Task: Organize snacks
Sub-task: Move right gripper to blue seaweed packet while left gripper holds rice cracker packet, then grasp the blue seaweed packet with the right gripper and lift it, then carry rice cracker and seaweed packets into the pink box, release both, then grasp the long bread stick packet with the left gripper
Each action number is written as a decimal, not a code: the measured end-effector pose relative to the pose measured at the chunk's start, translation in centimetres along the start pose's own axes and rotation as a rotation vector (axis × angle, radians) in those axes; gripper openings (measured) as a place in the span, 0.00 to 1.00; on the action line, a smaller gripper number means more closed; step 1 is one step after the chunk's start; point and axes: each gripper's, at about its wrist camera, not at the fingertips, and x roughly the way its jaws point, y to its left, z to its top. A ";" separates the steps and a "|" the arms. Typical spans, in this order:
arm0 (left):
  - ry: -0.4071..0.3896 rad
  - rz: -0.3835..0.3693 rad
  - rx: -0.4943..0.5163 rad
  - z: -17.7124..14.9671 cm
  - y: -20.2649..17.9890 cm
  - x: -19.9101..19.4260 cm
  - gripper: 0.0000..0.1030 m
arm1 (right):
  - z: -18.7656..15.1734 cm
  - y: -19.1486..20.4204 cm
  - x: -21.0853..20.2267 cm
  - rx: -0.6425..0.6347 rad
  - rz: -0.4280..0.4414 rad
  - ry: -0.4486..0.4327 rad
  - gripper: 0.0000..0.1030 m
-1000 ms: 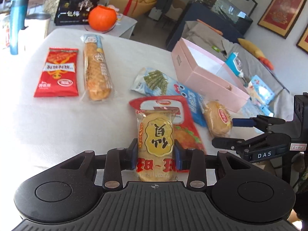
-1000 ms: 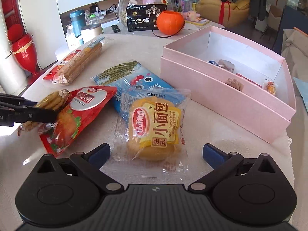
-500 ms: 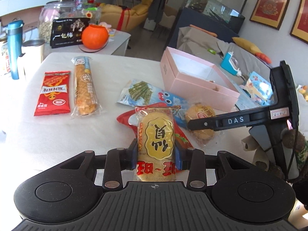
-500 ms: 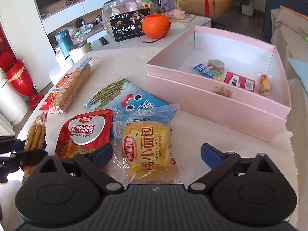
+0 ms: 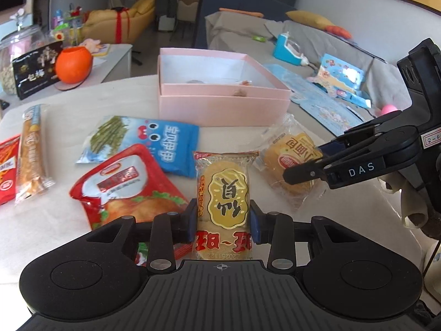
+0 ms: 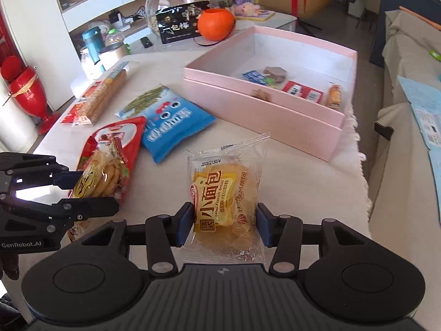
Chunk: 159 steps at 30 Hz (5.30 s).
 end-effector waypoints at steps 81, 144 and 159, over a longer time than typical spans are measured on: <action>-0.014 0.145 -0.078 -1.7 4.3 -1.8 0.40 | 7.9 4.6 2.3 -0.008 0.035 -0.001 0.82; -0.138 0.071 -0.219 -2.3 9.3 -3.8 0.40 | 2.8 6.1 6.9 -0.117 -0.079 -0.099 0.90; -0.105 0.454 -0.158 4.4 16.7 0.8 0.40 | 1.5 4.5 7.4 -0.048 -0.063 -0.177 1.00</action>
